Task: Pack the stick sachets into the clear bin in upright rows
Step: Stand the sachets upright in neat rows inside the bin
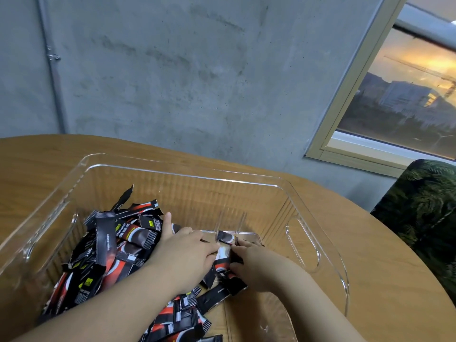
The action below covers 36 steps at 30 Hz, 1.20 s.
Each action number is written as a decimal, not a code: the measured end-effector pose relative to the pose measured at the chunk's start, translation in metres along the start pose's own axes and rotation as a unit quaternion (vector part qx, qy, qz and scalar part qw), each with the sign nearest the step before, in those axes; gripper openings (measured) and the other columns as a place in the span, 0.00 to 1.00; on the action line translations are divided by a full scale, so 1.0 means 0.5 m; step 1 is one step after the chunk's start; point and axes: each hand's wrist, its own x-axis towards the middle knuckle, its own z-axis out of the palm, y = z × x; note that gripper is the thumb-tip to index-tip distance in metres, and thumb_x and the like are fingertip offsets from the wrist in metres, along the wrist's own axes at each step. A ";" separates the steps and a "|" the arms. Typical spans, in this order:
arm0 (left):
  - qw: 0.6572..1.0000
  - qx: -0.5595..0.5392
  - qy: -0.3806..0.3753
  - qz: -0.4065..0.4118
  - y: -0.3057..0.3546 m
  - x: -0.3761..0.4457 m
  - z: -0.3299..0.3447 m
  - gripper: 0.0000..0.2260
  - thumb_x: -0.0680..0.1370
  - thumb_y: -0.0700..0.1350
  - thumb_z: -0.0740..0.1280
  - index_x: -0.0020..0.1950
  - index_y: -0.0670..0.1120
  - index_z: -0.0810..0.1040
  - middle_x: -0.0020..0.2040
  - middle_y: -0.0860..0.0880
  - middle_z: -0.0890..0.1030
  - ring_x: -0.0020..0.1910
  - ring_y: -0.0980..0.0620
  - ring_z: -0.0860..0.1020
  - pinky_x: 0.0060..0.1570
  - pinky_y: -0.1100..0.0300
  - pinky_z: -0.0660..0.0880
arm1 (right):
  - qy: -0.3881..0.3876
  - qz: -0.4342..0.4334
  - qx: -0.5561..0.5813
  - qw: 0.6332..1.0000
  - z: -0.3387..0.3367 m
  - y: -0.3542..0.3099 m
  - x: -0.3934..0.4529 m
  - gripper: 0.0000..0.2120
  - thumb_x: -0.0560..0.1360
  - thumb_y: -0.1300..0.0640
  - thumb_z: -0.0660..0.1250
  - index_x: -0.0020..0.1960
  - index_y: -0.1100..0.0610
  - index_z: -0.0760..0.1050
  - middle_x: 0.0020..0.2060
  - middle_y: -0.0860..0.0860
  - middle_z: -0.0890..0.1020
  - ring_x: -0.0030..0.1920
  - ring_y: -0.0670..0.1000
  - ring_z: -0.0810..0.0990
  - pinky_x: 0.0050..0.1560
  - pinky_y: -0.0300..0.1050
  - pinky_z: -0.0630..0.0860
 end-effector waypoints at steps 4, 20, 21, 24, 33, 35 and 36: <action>0.998 -0.026 -0.052 -0.003 -0.002 0.003 -0.003 0.19 0.83 0.58 0.46 0.74 0.66 0.57 0.73 0.54 0.64 0.74 0.48 0.57 0.67 0.32 0.35 | 0.052 -0.012 -0.022 0.998 0.000 0.000 -0.007 0.18 0.82 0.57 0.53 0.71 0.57 0.65 0.73 0.53 0.65 0.73 0.51 0.60 0.69 0.44 0.55; 0.999 -0.032 -0.038 0.005 -0.006 0.002 0.007 0.15 0.82 0.55 0.49 0.67 0.58 0.65 0.67 0.51 0.65 0.70 0.50 0.59 0.68 0.32 0.40 | 0.014 0.004 0.009 1.000 0.012 -0.003 0.001 0.17 0.80 0.55 0.56 0.67 0.57 0.70 0.70 0.51 0.67 0.65 0.54 0.70 0.63 0.46 0.68; 0.999 -0.031 -0.039 0.007 -0.007 0.001 0.006 0.15 0.82 0.55 0.49 0.67 0.58 0.65 0.67 0.51 0.65 0.71 0.50 0.59 0.68 0.32 0.40 | 0.021 0.012 0.020 0.999 0.011 -0.002 0.000 0.17 0.80 0.55 0.56 0.67 0.57 0.70 0.69 0.51 0.66 0.65 0.54 0.70 0.63 0.47 0.69; 0.998 -0.036 -0.053 0.009 -0.007 0.002 0.002 0.17 0.81 0.59 0.49 0.67 0.57 0.66 0.70 0.52 0.64 0.72 0.50 0.58 0.68 0.32 0.39 | 0.063 0.043 0.029 0.997 -0.001 0.002 0.002 0.20 0.80 0.53 0.55 0.72 0.53 0.63 0.70 0.52 0.61 0.69 0.58 0.63 0.68 0.51 0.63; 0.997 -0.043 -0.061 0.009 -0.007 0.001 0.000 0.19 0.81 0.62 0.49 0.68 0.59 0.65 0.70 0.54 0.65 0.73 0.51 0.58 0.68 0.34 0.38 | 0.106 0.086 0.024 0.990 -0.020 -0.010 0.058 0.16 0.75 0.65 0.64 0.63 0.59 0.75 0.60 0.56 0.75 0.58 0.57 0.76 0.56 0.46 0.72; 0.997 -0.041 -0.061 0.010 -0.008 0.002 0.002 0.19 0.80 0.63 0.49 0.69 0.59 0.64 0.70 0.55 0.65 0.73 0.51 0.58 0.68 0.33 0.38 | 0.089 0.071 0.018 0.993 -0.034 -0.015 0.060 0.17 0.75 0.67 0.63 0.63 0.58 0.75 0.59 0.56 0.76 0.57 0.57 0.76 0.55 0.47 0.73; 0.997 -0.040 -0.062 0.010 -0.009 0.002 0.003 0.20 0.80 0.63 0.49 0.69 0.59 0.64 0.70 0.55 0.64 0.73 0.51 0.58 0.68 0.33 0.38 | 0.075 0.067 0.011 0.995 -0.039 -0.018 0.061 0.18 0.75 0.67 0.64 0.64 0.58 0.74 0.60 0.57 0.75 0.58 0.58 0.76 0.55 0.47 0.73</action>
